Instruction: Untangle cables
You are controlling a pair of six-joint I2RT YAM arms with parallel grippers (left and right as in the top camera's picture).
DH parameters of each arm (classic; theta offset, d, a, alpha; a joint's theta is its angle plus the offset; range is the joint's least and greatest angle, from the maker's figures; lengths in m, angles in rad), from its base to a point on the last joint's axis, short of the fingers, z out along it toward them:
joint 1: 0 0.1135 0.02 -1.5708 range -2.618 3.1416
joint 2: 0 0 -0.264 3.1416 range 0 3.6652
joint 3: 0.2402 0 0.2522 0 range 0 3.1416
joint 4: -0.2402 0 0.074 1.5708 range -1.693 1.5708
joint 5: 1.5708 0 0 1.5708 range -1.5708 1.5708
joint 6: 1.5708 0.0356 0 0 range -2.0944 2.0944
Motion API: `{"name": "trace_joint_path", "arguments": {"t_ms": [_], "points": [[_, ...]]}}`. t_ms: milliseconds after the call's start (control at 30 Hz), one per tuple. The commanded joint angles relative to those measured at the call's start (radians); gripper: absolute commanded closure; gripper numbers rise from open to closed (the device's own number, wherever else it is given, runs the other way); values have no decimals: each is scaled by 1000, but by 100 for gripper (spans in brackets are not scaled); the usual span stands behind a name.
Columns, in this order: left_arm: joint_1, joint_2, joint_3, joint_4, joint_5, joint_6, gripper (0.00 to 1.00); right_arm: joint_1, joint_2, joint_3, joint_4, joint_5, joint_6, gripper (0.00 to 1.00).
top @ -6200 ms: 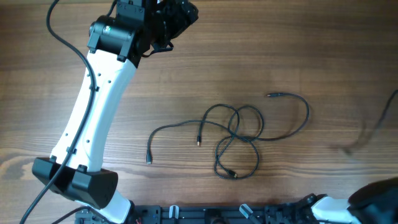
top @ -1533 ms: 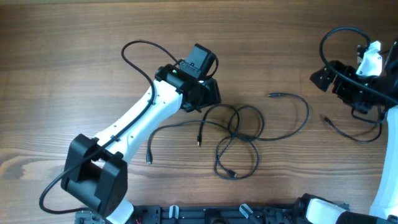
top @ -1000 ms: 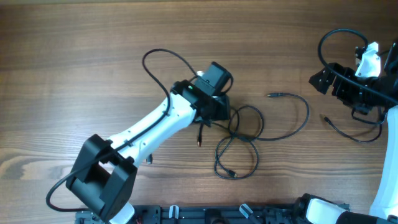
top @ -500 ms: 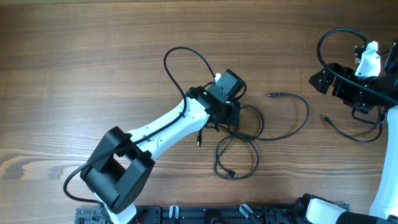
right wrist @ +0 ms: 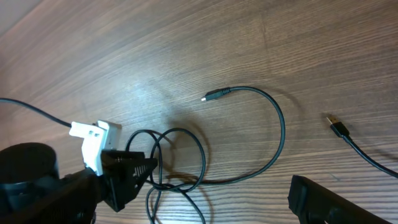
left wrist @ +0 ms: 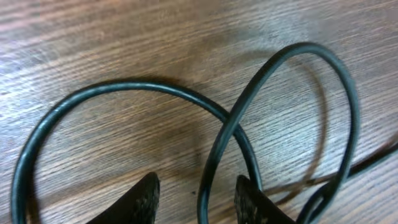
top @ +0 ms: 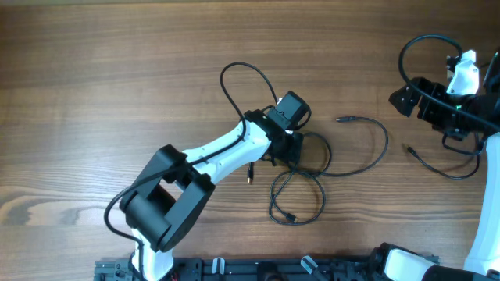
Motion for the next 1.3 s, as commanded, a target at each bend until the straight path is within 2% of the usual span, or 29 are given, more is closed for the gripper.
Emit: {"name": "trace_joint_path", "arguments": {"t_ms": [0,167,200,233,433,600,767,933,1100,1200,1267], "points": [[3,28,-6,5,28,27,62,6,9,13,3,10,-20,0],[10,40,-6,5,33,26,77,6,9,13,3,10,-18,0],[11,40,-6,5,36,26,82,6,9,13,3,10,-18,0],[17,40,-4,-1,43,23,96,6,9,13,2,10,-18,0],[60,-47,74,-70,55,24,96,6,9,13,3,-28,-21,0],[93,-270,160,-63,55,12,96,10,9,13,21,-220,-73,0],[102,-438,170,-41,55,-86,96,71,9,13,63,-293,-74,0],[120,-520,170,-29,55,-234,96,157,9,13,132,-297,-65,1],[173,-567,170,8,55,-358,96,170,9,13,143,-356,-70,4],[196,-576,170,19,55,-372,96,171,9,13,133,-363,-63,6],[197,-576,170,18,56,-372,96,187,9,12,139,-363,-7,6]]}}
